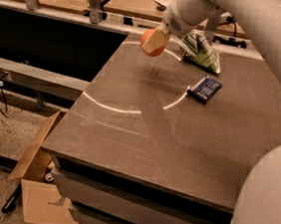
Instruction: Move orange near rxbar blueberry
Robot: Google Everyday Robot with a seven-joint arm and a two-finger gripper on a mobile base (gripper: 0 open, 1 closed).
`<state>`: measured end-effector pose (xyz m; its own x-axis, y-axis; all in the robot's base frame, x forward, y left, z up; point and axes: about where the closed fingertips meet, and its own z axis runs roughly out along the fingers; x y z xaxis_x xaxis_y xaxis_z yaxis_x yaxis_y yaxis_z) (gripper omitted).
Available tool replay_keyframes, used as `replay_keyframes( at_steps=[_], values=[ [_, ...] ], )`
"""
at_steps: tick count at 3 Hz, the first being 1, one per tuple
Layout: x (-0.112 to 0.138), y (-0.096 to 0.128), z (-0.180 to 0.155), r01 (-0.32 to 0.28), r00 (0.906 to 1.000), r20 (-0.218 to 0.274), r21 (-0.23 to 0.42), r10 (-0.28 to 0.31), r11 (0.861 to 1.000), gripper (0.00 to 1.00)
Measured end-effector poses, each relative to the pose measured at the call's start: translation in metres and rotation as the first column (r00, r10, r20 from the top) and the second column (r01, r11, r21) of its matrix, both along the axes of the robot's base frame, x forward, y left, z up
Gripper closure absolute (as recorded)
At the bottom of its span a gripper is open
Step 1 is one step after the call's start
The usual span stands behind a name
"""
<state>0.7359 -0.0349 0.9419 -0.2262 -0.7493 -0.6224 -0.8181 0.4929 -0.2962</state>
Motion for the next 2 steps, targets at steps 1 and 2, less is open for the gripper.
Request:
replay_keyframes(
  at_steps=[1,2],
  values=[
    [0.008,-0.052,0.028,0.091,0.9947,0.053,-0.069,-0.088,0.993,1.0],
    [0.003,-0.097,0.021,0.148,0.9889,0.003,-0.141,-0.149,0.979,1.0]
  ],
)
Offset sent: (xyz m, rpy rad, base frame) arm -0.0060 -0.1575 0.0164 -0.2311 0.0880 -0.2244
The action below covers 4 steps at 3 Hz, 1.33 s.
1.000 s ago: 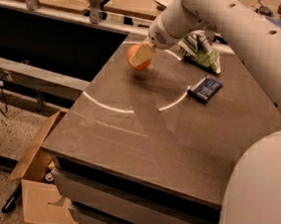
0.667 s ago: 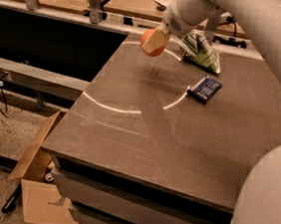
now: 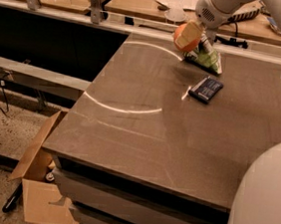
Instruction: Move orange near rxbar blueberry
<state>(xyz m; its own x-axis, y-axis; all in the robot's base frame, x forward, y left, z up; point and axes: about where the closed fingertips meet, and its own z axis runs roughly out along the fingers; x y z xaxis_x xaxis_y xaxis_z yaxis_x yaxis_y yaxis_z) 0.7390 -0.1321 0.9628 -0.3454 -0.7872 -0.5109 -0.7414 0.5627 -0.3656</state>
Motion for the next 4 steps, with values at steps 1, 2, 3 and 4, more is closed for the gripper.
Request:
replay_keyframes(
  at_steps=[1,2,3,4],
  values=[
    [-0.009,-0.013,-0.025,0.018,0.997,-0.075,-0.021,-0.019,1.0,1.0],
    [-0.016,-0.016,-0.05,0.026,0.9905,-0.135,-0.027,-0.029,0.999,1.0],
    [-0.022,-0.016,-0.07,0.029,0.983,-0.181,-0.029,-0.034,0.999,1.0],
    [-0.025,-0.015,-0.083,0.031,0.9756,-0.217,-0.033,-0.037,0.999,0.92]
  ],
)
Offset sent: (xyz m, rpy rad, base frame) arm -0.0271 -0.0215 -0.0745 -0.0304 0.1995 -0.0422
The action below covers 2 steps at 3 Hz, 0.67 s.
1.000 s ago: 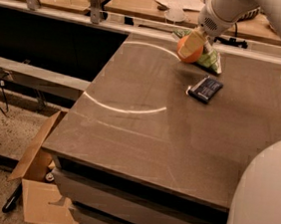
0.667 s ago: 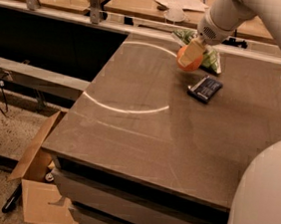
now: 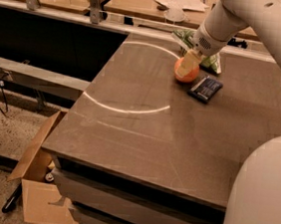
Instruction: Move orange near rxbar blueberry
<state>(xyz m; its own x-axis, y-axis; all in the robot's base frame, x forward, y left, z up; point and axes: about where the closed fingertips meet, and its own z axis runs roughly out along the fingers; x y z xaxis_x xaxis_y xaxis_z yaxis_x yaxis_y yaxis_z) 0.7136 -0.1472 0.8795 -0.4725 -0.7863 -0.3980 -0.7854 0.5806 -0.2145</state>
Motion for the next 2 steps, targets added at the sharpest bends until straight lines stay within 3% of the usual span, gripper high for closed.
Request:
replay_keyframes(
  at_steps=[1,2],
  values=[
    [-0.0031,0.0011,-0.006,-0.004,0.9997,-0.025,-0.008,0.004,1.0,0.68],
    [-0.0089,0.0017,-0.0048,-0.01,0.9994,-0.034,-0.023,0.009,1.0,0.36]
  ],
)
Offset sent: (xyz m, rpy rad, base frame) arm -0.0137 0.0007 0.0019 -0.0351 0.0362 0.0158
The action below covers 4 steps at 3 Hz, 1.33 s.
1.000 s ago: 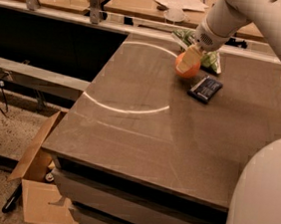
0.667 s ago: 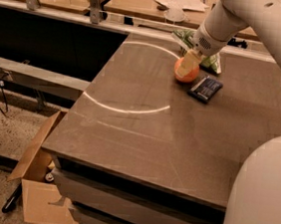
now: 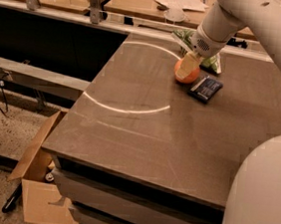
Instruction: Move orange near rxbar blueberry
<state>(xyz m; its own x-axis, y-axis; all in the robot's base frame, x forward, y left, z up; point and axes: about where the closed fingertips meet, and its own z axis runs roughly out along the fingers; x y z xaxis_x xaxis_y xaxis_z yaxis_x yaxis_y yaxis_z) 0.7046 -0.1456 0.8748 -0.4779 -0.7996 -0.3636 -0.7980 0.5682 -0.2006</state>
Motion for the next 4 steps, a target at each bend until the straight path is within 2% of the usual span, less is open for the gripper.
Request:
replay_keyframes(
  at_steps=[1,2,3,4],
  values=[
    [-0.004,-0.001,0.002,0.003,1.0,0.002,-0.005,-0.003,1.0,0.13],
    [-0.015,-0.03,0.029,0.136,0.9852,0.089,0.114,-0.147,0.984,0.0],
    [-0.025,-0.07,0.054,0.27,0.9313,0.177,0.251,-0.319,0.929,0.0],
    [-0.061,-0.132,0.077,0.434,0.8001,0.265,0.365,-0.538,0.824,0.0]
  ],
)
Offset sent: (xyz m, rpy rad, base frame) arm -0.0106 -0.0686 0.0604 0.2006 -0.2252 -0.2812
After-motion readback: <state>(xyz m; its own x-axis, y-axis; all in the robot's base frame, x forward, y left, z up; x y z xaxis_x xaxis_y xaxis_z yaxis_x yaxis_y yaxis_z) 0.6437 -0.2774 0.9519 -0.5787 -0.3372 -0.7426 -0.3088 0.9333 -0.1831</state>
